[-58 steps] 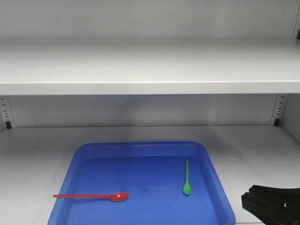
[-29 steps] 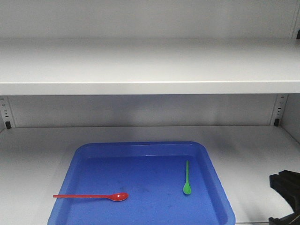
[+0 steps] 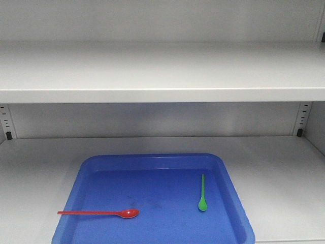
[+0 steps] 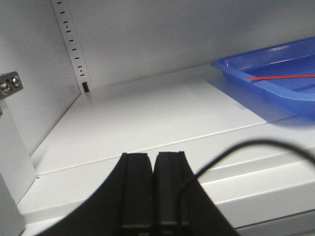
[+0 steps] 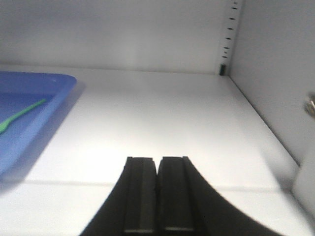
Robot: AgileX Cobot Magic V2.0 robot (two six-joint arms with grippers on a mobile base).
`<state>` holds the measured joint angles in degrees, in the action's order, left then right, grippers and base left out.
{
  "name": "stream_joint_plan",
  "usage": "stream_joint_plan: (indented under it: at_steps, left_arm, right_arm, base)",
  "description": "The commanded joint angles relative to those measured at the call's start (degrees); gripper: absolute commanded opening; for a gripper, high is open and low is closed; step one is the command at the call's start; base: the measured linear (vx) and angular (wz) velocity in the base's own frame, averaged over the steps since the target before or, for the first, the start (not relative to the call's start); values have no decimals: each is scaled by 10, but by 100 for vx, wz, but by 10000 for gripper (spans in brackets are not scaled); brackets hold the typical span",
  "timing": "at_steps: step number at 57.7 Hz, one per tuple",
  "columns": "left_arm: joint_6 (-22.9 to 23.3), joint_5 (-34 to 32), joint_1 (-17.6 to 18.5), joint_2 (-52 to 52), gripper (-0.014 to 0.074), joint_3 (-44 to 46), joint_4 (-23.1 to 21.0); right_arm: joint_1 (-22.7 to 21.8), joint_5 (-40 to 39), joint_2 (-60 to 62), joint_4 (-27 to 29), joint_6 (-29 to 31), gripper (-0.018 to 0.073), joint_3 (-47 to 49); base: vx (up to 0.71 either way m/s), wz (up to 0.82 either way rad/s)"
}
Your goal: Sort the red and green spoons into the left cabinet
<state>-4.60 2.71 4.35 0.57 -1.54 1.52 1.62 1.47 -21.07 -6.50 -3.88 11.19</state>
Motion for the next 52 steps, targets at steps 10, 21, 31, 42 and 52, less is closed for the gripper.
stream_joint_plan:
  at_steps: [10, 21, 31, 42, 52]
  left_arm:
    - [4, -46, -1, 11, -1, -10, -3]
    - [4, -45, -1, 12, -1, -10, -3]
    - [4, -45, -1, 11, -1, -10, -3]
    - [4, -45, -1, 11, -1, -10, -3]
    - [4, -45, -1, 11, -1, -10, -3]
  right_arm:
    - [-6, -58, 197, 13, 3, -3, -106]
    - [-6, -46, 217, 21, 3, -3, -133]
    - [-6, -22, 224, 20, 3, -3, -133]
    - [-6, -21, 224, 20, 3, -3, -133]
    - [-6, -21, 224, 20, 3, -3, -133]
  base:
    - [0, 0]
    - [0, 0]
    - [0, 0]
    - [0, 0]
    - [0, 0]
